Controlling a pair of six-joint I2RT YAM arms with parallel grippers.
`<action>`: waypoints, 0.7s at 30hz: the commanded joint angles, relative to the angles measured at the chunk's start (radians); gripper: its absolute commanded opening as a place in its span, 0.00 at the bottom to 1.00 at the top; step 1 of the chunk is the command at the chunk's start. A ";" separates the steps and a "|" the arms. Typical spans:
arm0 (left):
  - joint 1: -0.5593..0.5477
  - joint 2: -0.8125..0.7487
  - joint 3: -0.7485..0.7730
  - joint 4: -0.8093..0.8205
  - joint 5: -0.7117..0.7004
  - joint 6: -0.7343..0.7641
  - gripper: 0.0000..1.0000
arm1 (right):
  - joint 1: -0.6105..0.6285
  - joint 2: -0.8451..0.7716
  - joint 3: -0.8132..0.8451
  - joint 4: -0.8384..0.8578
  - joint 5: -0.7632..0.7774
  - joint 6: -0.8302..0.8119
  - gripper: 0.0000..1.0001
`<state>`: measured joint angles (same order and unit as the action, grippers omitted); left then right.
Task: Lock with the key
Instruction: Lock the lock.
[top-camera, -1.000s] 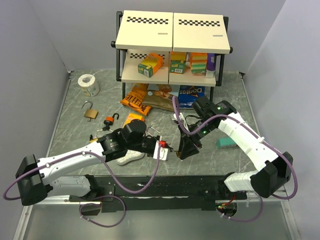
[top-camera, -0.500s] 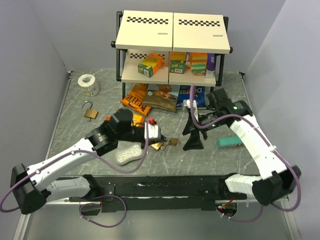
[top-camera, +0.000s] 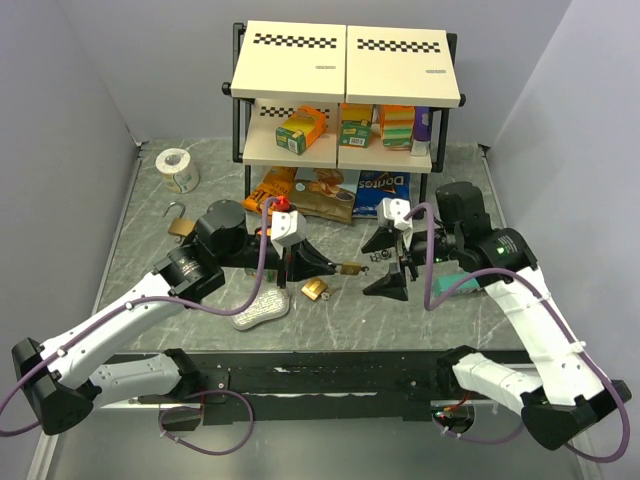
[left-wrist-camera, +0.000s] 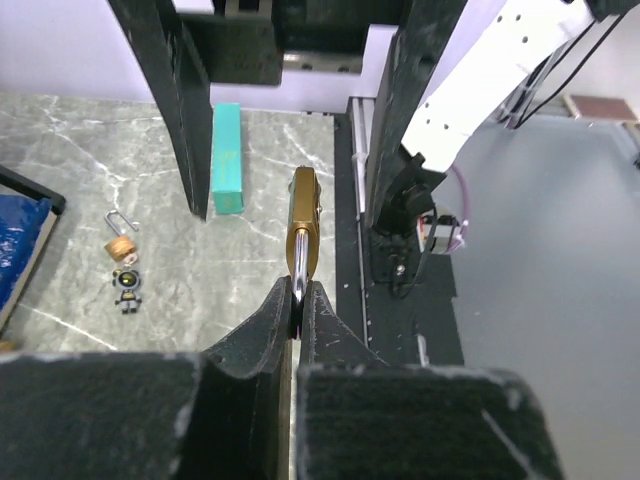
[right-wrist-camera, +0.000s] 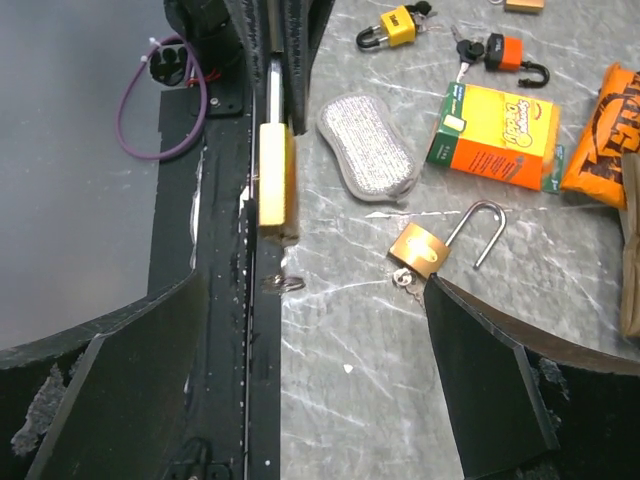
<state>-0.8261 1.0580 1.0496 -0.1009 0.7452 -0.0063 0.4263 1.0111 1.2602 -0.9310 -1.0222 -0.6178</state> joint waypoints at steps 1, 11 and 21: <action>0.002 -0.006 0.007 0.125 0.023 -0.106 0.01 | 0.035 0.011 0.015 0.057 -0.013 0.030 0.95; 0.002 -0.001 -0.033 0.173 -0.029 -0.142 0.01 | 0.094 0.020 0.015 0.098 0.008 0.058 0.67; 0.001 0.017 -0.028 0.153 -0.026 -0.152 0.01 | 0.124 0.043 0.038 0.090 0.030 0.049 0.51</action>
<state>-0.8261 1.0672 1.0130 -0.0036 0.7162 -0.1360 0.5346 1.0454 1.2606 -0.8677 -0.9871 -0.5735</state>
